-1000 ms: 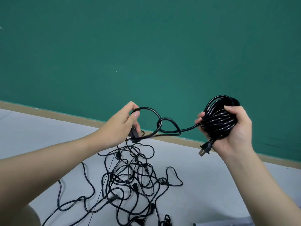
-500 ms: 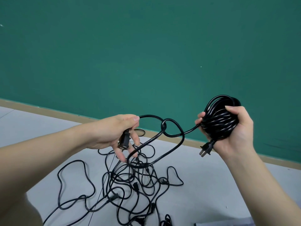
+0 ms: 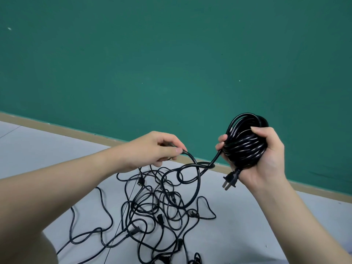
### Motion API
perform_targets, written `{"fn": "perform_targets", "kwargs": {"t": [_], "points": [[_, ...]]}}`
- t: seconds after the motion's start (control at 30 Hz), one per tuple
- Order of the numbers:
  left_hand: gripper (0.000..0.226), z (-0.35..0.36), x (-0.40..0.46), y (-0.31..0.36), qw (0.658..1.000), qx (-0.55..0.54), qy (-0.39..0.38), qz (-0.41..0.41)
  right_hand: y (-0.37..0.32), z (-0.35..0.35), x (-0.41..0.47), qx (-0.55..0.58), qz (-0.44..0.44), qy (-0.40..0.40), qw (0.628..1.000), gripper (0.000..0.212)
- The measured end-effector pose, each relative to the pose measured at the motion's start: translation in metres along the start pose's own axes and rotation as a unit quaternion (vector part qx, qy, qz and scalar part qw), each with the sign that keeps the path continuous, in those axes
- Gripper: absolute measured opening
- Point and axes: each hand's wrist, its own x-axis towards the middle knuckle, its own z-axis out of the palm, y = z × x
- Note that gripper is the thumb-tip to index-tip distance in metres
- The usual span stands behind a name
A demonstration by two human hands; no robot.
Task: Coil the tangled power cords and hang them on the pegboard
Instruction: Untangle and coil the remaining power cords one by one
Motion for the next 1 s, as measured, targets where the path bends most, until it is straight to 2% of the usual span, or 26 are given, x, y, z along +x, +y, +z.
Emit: {"fn": "perform_targets", "kwargs": {"t": [0.13,0.2,0.27,0.37,0.5,0.63,0.7,0.83,0.9,1.0], "points": [[0.022,0.016,-0.002,0.009,0.998,0.027,-0.061,0.009,0.006,0.009,-0.002,-0.011,-0.005,-0.017,1.0,0.012],[0.039,0.022,-0.004,0.011,0.995,0.028,-0.091,0.01,0.008,0.011,-0.001,-0.012,-0.004,-0.02,1.0,0.013],[0.039,0.025,-0.007,0.01,0.993,0.039,-0.105,0.018,0.009,0.012,0.001,-0.009,-0.005,-0.018,1.0,0.013],[0.035,0.024,-0.006,0.005,0.996,0.029,-0.082,0.015,0.007,0.011,0.004,-0.001,-0.005,-0.009,1.0,0.012],[0.011,0.02,-0.004,0.004,0.999,0.014,-0.037,0.03,0.004,0.008,0.007,0.019,-0.001,0.002,1.0,0.016],[0.027,0.017,-0.005,0.009,0.998,-0.021,-0.036,0.051,0.007,0.007,0.008,0.021,0.003,-0.002,1.0,0.016],[0.032,0.018,-0.006,0.012,0.994,-0.088,-0.026,0.058,0.01,0.007,0.009,-0.005,-0.008,0.002,1.0,0.013],[0.029,0.017,-0.011,0.02,0.972,-0.22,-0.021,0.083,0.011,0.003,0.016,-0.105,-0.057,0.068,0.99,0.011],[0.029,0.015,-0.013,0.024,0.974,-0.208,-0.024,0.086,0.009,0.001,0.018,-0.074,-0.052,0.074,0.993,0.01],[0.041,0.011,-0.013,0.026,0.981,-0.164,-0.045,0.091,0.01,0.001,0.017,-0.064,-0.032,0.056,0.996,0.01]]}}
